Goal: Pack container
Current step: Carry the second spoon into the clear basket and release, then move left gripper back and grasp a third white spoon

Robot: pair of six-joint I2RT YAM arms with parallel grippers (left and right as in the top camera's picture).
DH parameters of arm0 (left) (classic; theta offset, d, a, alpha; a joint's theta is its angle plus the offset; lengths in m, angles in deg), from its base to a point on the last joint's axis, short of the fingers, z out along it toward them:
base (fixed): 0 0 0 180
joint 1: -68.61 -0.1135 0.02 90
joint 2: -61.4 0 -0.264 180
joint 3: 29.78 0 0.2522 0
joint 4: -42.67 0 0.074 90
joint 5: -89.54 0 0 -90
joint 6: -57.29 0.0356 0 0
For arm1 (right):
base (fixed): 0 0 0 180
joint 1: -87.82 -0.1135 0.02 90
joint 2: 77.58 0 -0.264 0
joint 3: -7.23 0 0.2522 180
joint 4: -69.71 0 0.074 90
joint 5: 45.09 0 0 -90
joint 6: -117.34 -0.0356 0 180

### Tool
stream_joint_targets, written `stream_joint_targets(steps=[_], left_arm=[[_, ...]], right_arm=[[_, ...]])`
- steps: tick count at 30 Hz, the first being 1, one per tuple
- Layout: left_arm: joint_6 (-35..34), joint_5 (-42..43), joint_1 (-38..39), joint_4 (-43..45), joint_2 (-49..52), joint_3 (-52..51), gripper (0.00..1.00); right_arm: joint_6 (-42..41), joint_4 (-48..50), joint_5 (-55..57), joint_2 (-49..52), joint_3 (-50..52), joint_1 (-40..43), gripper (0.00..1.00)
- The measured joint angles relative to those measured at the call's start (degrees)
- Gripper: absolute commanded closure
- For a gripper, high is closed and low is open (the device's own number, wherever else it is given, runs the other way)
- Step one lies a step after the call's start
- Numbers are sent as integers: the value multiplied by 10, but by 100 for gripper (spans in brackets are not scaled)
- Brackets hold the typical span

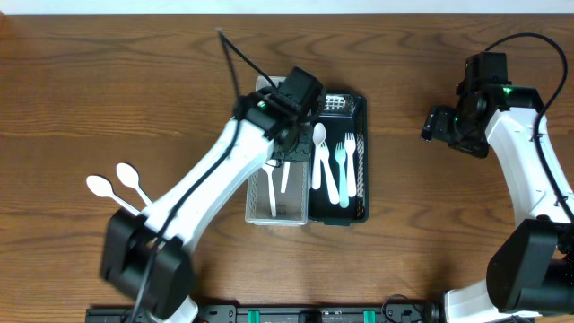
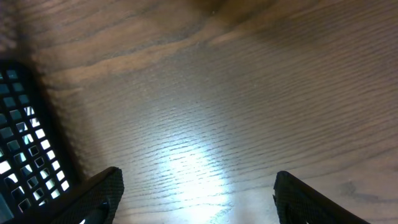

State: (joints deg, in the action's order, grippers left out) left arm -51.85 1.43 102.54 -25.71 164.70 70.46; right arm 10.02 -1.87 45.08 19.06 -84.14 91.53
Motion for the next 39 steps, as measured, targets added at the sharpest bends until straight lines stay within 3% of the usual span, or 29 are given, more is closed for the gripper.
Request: stream_joint_targets(steps=[1, 4, 11, 16, 21, 27, 33, 39], left_arm=[[3, -2, -2, 0, 15, -2, 51], [1, -7, -7, -4, 42, -8, 38], [16, -23, -12, -42, 25, -6, 37], [19, -76, -36, -78, -67, -2, 35], [-3, -103, -153, -111, -183, 20, 26], [-50, -111, -357, -136, -219, 13, 18], [-66, -64, -501, -57, -198, -89, 18], [-66, -26, -549, 43, -163, -210, 18]], right_arm=[[0, 0, 0, 0, 0, 0, 20], [1, -1, -2, 0, 0, 0, 20], [10, -1, -3, 0, 0, 0, 19], [21, -2, -3, 0, 0, 0, 19], [31, -9, -3, 0, 0, 0, 19], [34, -14, -3, 0, 0, 0, 19], [35, -17, -3, 0, 0, 0, 19], [35, -18, -3, 0, 0, 0, 19]])
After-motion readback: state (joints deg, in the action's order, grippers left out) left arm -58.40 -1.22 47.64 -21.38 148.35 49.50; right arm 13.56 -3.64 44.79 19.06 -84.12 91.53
